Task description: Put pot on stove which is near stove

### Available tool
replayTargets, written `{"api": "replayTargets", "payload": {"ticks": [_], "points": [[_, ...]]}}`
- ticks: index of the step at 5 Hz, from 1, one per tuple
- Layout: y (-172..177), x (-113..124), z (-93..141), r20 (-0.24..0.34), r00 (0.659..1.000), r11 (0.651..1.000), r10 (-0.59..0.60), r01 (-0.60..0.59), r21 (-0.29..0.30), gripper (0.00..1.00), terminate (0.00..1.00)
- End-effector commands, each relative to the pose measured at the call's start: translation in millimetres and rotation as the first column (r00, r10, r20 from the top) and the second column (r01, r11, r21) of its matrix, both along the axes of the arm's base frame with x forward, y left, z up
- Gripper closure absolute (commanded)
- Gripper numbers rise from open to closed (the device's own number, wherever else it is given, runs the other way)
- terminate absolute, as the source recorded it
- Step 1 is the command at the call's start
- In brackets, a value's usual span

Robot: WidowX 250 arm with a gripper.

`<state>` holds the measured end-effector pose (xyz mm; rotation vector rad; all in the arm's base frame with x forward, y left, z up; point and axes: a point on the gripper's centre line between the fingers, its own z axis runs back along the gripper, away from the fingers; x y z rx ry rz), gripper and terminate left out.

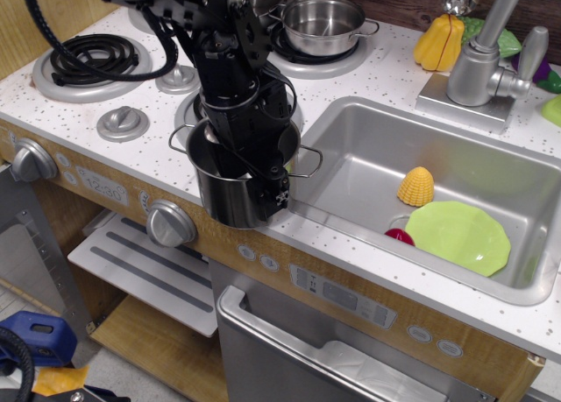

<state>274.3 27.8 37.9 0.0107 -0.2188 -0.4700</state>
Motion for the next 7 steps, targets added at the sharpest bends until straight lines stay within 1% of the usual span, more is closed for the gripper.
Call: {"api": "replayTargets", "payload": {"ticks": [1,2,3,4,5,6,7], "points": [[10.4,4.4,-8.7,0.052,0.999,1.000,0.009,-0.009,-0.002,1.00,0.00],[10.0,7.1,-2.5,0.045,0.999,1.000,-0.006,0.005,0.020,1.00,0.00],[10.5,13.8,13.2,0.024,0.999,0.999,-0.022,0.021,0.043,1.00,0.00],[15.9,28.8,38.0,0.000,0.998,0.994,-0.061,0.061,0.086,1.00,0.00],[16.8,47.5,55.9,0.006,0.995,0.987,-0.103,0.102,0.121,1.00,0.00],[26.8,64.4,52.6,0.053,0.985,0.980,-0.164,0.156,0.127,1.00,0.00],[37.3,74.8,39.2,0.073,0.974,0.976,-0.213,0.209,0.058,1.00,0.00]]}}
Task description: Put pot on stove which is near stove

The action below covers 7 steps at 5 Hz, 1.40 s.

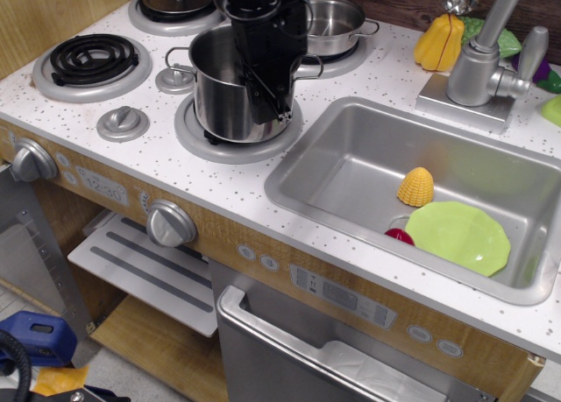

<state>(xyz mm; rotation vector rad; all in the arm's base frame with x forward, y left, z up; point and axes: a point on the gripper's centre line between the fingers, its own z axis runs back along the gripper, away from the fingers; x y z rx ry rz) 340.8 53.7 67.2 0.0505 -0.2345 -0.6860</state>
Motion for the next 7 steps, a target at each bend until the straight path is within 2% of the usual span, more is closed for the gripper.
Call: {"api": "replayTargets", "payload": {"ticks": [1,2,3,4,5,6,7], "points": [[19.2,9.6,-6.7,0.048,0.996,0.996,-0.069,0.072,-0.052,1.00,0.00],[30.2,14.2,-6.6,0.013,0.990,0.986,-0.141,0.142,-0.087,1.00,0.00],[34.0,20.2,-5.8,0.025,0.983,0.981,-0.180,0.181,-0.066,1.00,0.00],[36.1,23.7,-3.2,0.025,0.982,0.979,-0.189,0.190,-0.069,1.00,0.00],[35.3,22.3,-4.3,0.044,0.979,0.978,-0.198,0.200,-0.065,0.00,0.00],[35.3,22.3,-4.3,0.044,0.979,0.978,-0.198,0.200,-0.065,0.00,0.00],[35.3,22.3,-4.3,0.044,0.979,0.978,-0.198,0.200,-0.065,0.00,1.00]]}}
